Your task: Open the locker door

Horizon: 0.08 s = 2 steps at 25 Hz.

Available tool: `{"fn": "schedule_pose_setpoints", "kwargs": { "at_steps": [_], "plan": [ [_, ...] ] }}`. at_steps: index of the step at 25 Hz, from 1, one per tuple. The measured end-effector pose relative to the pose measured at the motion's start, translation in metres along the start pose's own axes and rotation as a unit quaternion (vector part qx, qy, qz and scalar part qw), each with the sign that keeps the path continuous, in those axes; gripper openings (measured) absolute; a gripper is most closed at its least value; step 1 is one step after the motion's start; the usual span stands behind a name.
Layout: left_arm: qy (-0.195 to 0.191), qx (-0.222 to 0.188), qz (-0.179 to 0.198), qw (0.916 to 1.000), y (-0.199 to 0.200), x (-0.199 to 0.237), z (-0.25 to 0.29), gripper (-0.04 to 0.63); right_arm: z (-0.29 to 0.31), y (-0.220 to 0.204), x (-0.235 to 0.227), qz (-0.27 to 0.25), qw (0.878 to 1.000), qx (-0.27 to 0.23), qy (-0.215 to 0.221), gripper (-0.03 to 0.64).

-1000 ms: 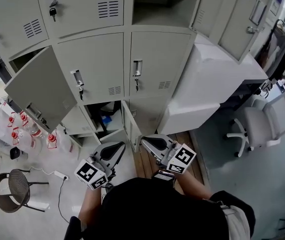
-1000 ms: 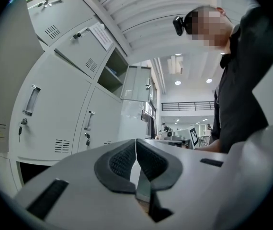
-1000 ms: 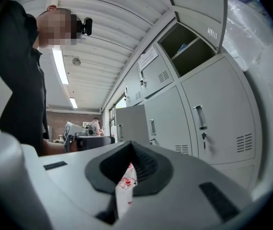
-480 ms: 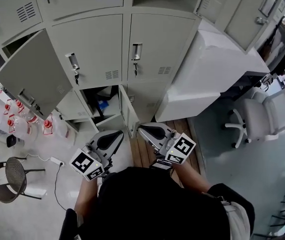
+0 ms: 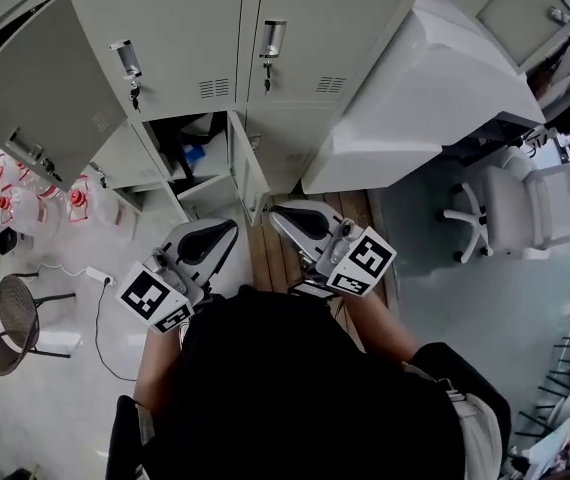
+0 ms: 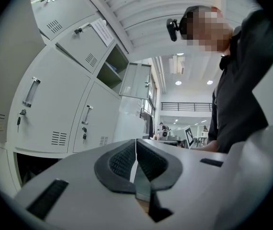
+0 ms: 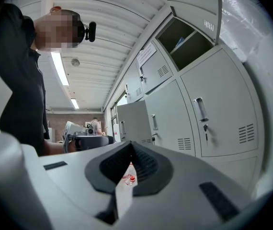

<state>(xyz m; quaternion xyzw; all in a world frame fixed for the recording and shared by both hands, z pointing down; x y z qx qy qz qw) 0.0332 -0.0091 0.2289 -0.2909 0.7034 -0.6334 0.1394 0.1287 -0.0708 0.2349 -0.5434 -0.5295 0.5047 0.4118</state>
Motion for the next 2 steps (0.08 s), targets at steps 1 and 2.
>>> {"fn": "schedule_pose_setpoints", "kwargs": {
  "at_steps": [1, 2],
  "plan": [
    [-0.001, 0.000, 0.000, 1.0000, -0.0006, 0.0004, 0.0003, 0.018, 0.0007, -0.0009, -0.0002, 0.000, 1.000, 0.001, 0.001, 0.012],
    [-0.002, 0.000, 0.000, 1.0000, -0.0011, 0.0007, 0.0006, 0.018, 0.0013, -0.0019, -0.0003, 0.000, 1.000, 0.002, 0.002, 0.012]
  ]
}}
Point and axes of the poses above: the fingertips, and each gripper's own axes: z forward along the fingers, x to its left, y out of its top, the point moved 3 cm from there along -z, backward along the fingers, and after that the axes turned 5 degrees about -x, right-handed, at the moved point
